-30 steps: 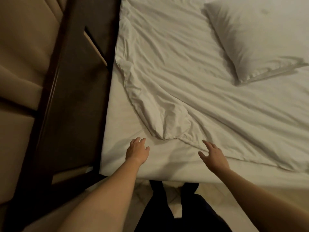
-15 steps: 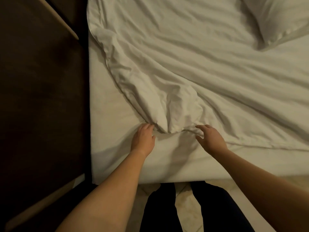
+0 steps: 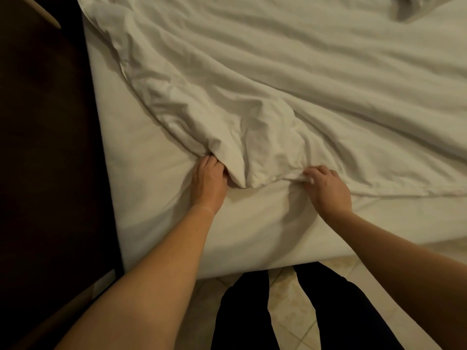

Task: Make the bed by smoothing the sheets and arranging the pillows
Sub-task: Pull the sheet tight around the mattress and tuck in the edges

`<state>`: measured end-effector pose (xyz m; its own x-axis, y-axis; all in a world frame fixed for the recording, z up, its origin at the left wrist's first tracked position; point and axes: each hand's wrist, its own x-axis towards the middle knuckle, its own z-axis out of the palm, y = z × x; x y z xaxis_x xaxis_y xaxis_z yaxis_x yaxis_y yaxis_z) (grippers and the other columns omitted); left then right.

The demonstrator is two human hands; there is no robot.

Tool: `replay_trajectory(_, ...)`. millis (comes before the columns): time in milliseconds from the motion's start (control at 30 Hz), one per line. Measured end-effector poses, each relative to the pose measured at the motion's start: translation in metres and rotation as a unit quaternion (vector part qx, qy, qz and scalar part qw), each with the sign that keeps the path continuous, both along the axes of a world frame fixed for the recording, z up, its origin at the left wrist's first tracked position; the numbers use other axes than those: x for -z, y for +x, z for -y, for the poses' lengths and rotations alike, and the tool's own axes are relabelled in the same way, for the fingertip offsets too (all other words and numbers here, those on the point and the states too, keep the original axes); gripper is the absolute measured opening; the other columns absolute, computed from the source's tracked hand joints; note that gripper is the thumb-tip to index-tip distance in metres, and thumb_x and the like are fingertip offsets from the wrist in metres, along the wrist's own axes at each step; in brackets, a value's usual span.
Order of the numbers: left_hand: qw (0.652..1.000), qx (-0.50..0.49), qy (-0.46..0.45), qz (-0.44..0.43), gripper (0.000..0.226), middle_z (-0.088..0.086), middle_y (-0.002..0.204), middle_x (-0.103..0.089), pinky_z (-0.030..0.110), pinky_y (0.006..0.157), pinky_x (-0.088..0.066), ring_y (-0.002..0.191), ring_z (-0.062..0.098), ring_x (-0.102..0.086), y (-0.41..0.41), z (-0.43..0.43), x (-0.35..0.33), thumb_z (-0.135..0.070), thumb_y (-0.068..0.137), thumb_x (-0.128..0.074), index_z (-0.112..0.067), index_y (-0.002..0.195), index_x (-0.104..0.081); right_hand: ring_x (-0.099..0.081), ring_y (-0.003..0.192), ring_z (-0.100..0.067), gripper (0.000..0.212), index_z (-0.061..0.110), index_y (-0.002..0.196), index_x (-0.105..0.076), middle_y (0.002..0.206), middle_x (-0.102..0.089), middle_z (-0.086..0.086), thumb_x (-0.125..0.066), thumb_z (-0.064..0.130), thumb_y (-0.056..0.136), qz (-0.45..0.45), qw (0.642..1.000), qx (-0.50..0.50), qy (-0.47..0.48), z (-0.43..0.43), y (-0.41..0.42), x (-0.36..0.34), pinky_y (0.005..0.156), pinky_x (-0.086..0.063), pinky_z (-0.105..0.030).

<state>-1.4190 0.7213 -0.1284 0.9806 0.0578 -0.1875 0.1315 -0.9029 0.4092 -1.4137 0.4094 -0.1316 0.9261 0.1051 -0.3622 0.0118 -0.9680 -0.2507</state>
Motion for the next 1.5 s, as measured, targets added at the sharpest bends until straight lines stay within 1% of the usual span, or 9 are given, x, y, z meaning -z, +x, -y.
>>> replay_trajectory(133,0.997,0.074,-0.026,0.024,0.016,0.008,0.124,-0.065,0.039,0.104,-0.047,0.127,0.028,-0.053,-0.013,-0.032,-0.02,-0.008,0.091,-0.068,-0.01,0.106,-0.072,-0.06,0.096,-0.034,0.009,0.016,0.1,-0.066,0.104,-0.068,-0.005,-0.059,0.018,0.096,0.001,0.999,0.024,0.023,0.002,0.007,-0.014,0.069,-0.051,-0.041)
replay_trajectory(267,0.987,0.104,0.047,-0.116,0.025,0.009,0.132,-0.066,0.04,0.109,-0.045,0.132,0.029,-0.055,-0.053,-0.096,-0.057,-0.02,0.099,-0.06,-0.011,0.12,-0.07,-0.062,0.084,-0.037,0.007,0.018,0.103,-0.06,0.092,-0.068,-0.011,-0.054,0.021,0.101,-0.07,0.996,0.016,0.06,0.002,-0.001,-0.047,0.064,-0.042,-0.038)
replay_trajectory(467,0.926,-0.006,0.195,-0.324,0.019,0.002,0.106,-0.068,0.032,0.076,-0.053,0.094,0.024,-0.066,-0.127,-0.189,-0.139,-0.023,0.097,-0.052,-0.022,0.106,-0.069,-0.066,0.093,-0.029,0.014,0.029,0.108,-0.063,0.106,-0.072,-0.006,-0.052,0.036,0.103,-0.253,0.964,-0.079,0.014,0.006,-0.052,-0.106,0.075,-0.048,-0.035)
replay_trajectory(633,0.875,-0.061,0.224,-0.425,0.031,0.013,0.105,-0.067,0.035,0.081,-0.055,0.093,0.031,-0.065,-0.166,-0.207,-0.163,-0.018,0.102,-0.04,-0.005,0.094,-0.067,-0.066,0.096,-0.023,0.017,0.032,0.111,-0.065,0.103,-0.07,0.001,-0.054,0.041,0.102,-0.3,0.943,-0.143,-0.009,-0.02,-0.095,-0.133,0.073,-0.044,-0.03)
replay_trajectory(767,0.846,-0.081,0.224,-0.477,0.031,0.01,0.125,-0.063,0.032,0.093,-0.055,0.112,0.027,-0.063,-0.19,-0.186,-0.169,-0.014,0.104,-0.04,-0.007,0.116,-0.067,-0.064,0.11,-0.024,0.02,0.031,0.117,-0.066,0.119,-0.069,0.0,-0.057,0.036,0.1,-0.336,0.923,-0.187,-0.034,-0.032,-0.12,-0.139,0.085,-0.045,-0.03)
replay_trajectory(1033,0.853,-0.059,0.189,-0.483,0.05,0.015,0.161,-0.037,0.038,0.121,-0.024,0.146,0.031,-0.036,-0.218,-0.181,-0.133,-0.015,0.107,-0.038,-0.004,0.155,-0.033,-0.062,0.11,-0.024,0.019,0.028,0.117,-0.066,0.12,-0.066,-0.002,-0.057,0.03,0.1,-0.353,0.917,-0.179,-0.051,-0.04,-0.128,-0.118,0.089,-0.047,-0.032)
replay_trajectory(1200,0.815,-0.078,0.21,-0.534,0.036,-0.007,0.137,-0.057,0.051,0.126,0.0,0.139,0.017,-0.041,-0.22,-0.165,-0.134,-0.032,0.101,-0.038,-0.032,0.13,-0.06,-0.061,0.095,-0.025,0.016,0.022,0.106,-0.067,0.105,-0.065,-0.003,-0.054,0.023,0.098,-0.337,0.929,-0.14,-0.068,-0.043,-0.134,-0.104,0.076,-0.046,-0.034)
replay_trajectory(1333,0.841,-0.022,0.242,-0.483,0.03,-0.005,0.131,-0.059,0.048,0.122,-0.018,0.132,0.019,-0.046,-0.222,-0.146,-0.132,-0.031,0.096,-0.045,-0.031,0.122,-0.06,-0.061,0.114,-0.025,0.029,0.03,0.124,-0.062,0.125,-0.063,-0.001,-0.06,0.029,0.095,-0.358,0.924,-0.128,-0.043,-0.049,-0.139,-0.104,0.092,-0.052,-0.039)
replay_trajectory(1500,0.904,-0.019,0.184,-0.385,0.041,-0.001,0.135,-0.058,0.037,0.105,-0.043,0.124,0.022,-0.054,-0.206,-0.12,-0.138,-0.018,0.09,-0.045,-0.024,0.127,-0.06,-0.062,0.111,-0.024,0.031,0.032,0.128,-0.056,0.126,-0.065,0.0,-0.056,0.036,0.097,-0.328,0.94,-0.095,-0.013,-0.052,-0.137,-0.109,0.088,-0.055,-0.041)
